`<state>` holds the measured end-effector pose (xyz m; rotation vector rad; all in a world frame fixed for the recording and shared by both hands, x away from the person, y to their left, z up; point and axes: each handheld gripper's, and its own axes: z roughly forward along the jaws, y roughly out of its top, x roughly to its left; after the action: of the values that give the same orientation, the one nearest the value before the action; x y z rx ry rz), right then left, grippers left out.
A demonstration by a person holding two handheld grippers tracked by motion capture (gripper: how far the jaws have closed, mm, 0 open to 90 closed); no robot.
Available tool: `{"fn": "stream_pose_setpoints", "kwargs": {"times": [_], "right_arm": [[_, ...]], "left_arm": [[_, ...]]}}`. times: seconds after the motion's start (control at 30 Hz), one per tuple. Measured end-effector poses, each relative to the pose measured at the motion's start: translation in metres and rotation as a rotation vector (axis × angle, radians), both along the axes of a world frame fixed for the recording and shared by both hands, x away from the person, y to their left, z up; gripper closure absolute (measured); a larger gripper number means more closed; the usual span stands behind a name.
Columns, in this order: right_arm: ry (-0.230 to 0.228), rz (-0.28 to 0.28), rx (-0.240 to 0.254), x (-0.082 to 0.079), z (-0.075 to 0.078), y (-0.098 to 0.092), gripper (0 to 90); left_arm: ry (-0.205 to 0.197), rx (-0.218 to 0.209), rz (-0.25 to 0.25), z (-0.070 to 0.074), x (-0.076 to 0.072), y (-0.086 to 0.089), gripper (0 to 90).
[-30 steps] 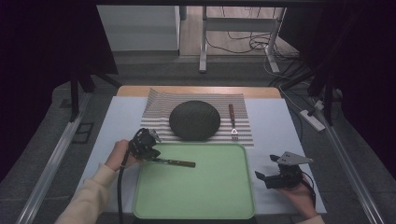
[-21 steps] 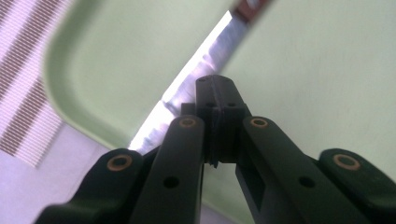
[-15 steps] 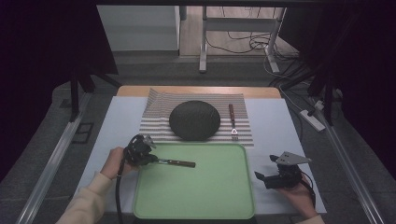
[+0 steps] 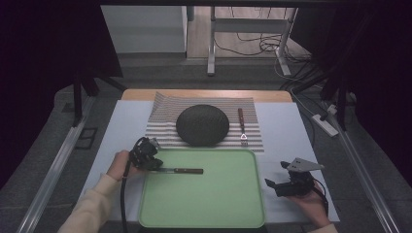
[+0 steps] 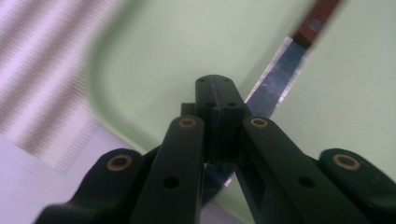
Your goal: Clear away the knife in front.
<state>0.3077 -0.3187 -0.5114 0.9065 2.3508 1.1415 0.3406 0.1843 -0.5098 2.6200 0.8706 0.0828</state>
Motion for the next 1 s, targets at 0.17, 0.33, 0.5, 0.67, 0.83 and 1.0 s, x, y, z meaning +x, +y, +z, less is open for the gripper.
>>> {"fn": "stream_pose_setpoints", "kwargs": {"times": [0.17, 0.33, 0.5, 0.67, 0.83, 1.0], "right_arm": [[0.001, -0.001, 0.001, 0.000, 0.000, 0.001, 8.1], [0.007, -0.004, -0.009, 0.000, 0.000, 0.001, 8.1], [0.008, -0.004, -0.010, 0.000, -0.001, 0.001, 8.1], [0.009, -0.001, -0.013, 0.000, -0.001, 0.001, 8.1], [0.008, 0.008, -0.004, -0.001, -0.001, 0.000, 8.1], [0.015, 0.008, -0.013, 0.000, -0.002, 0.001, 8.1]], "left_arm": [[0.031, -0.051, -0.053, -0.002, -0.031, -0.003, 89.1], [0.046, -0.097, -0.123, -0.003, -0.053, -0.018, 89.0], [-0.042, -0.119, -0.138, 0.010, -0.048, -0.036, 89.0], [-0.088, -0.161, -0.180, 0.012, -0.028, -0.069, 89.0], [-0.033, -0.116, -0.228, -0.005, -0.032, -0.072, 89.0], [-0.041, -0.129, -0.225, -0.007, -0.045, -0.053, 89.0]]}}
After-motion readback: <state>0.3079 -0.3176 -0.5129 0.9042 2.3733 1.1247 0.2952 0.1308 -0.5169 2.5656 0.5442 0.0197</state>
